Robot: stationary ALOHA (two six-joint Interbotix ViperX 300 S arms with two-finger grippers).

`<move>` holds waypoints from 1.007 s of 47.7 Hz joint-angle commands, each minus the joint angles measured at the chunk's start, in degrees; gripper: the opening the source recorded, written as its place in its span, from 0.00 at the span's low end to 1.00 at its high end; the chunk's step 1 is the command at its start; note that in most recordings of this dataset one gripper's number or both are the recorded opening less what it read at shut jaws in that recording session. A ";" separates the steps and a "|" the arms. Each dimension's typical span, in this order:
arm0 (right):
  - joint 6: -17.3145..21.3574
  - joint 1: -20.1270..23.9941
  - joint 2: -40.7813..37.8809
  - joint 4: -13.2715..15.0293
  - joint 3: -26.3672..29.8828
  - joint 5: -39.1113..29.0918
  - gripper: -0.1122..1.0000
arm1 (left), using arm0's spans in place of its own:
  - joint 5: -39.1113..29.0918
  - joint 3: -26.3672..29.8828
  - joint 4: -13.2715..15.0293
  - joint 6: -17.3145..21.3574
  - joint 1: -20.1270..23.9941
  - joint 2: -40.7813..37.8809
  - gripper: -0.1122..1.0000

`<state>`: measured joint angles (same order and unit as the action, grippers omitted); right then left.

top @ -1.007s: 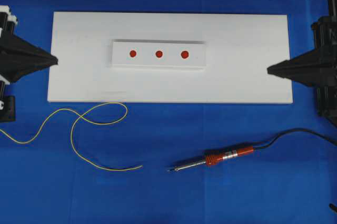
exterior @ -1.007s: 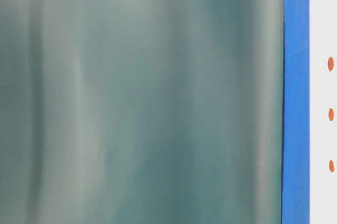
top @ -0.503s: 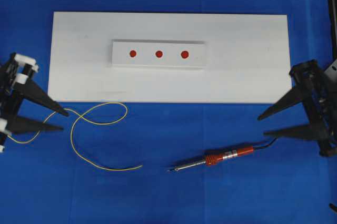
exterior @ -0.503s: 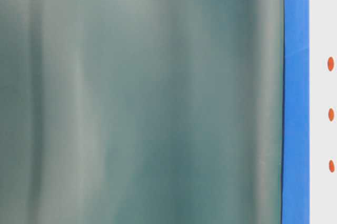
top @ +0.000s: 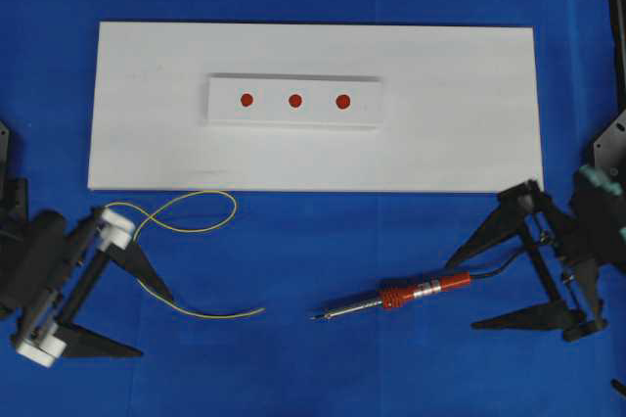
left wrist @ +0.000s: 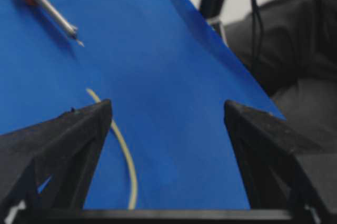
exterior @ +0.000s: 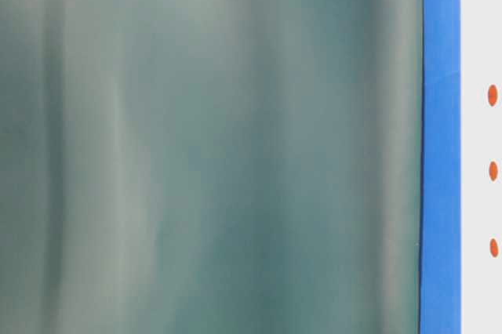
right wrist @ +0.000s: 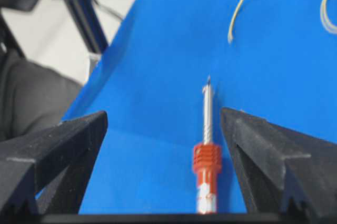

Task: Touch the tip of the soldering iron to the tip of the solder at the mark.
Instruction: 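Lower both grippers toward the yellow solder wire and red soldering iron, then close left gripper on solder wire, right gripper on iron handle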

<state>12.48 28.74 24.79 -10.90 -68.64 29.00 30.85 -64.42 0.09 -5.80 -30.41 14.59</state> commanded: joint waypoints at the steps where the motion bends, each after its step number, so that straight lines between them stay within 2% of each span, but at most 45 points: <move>1: -0.18 0.88 -5.01 -1.93 0.53 4.31 0.88 | 4.04 1.41 0.09 -0.09 -0.70 -4.92 0.83; 8: -0.53 1.49 -14.68 -5.19 1.58 8.88 0.88 | 8.09 1.76 0.35 -0.53 -0.70 -12.39 0.82; 21: -1.23 2.11 -27.60 -12.66 3.69 14.06 0.88 | 9.14 2.37 0.44 -1.14 0.18 -20.04 0.82; 31: -1.23 2.37 -33.05 -12.92 5.10 14.94 0.87 | 9.23 3.69 0.44 -1.14 0.62 -24.26 0.80; 37: -1.23 2.37 -33.84 -12.92 5.19 15.03 0.85 | 9.32 4.22 0.44 -0.53 0.70 -24.79 0.75; 43: -1.85 2.37 -33.84 -12.92 5.10 15.21 0.72 | 9.32 4.22 0.44 -0.09 0.70 -24.79 0.59; 48: -2.72 2.37 -33.93 -12.83 5.27 15.21 0.45 | 8.88 4.22 0.35 0.35 0.88 -24.79 0.39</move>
<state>10.02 30.85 -9.58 -23.73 -63.98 43.86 39.81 -60.64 0.62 -5.63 -29.44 -10.63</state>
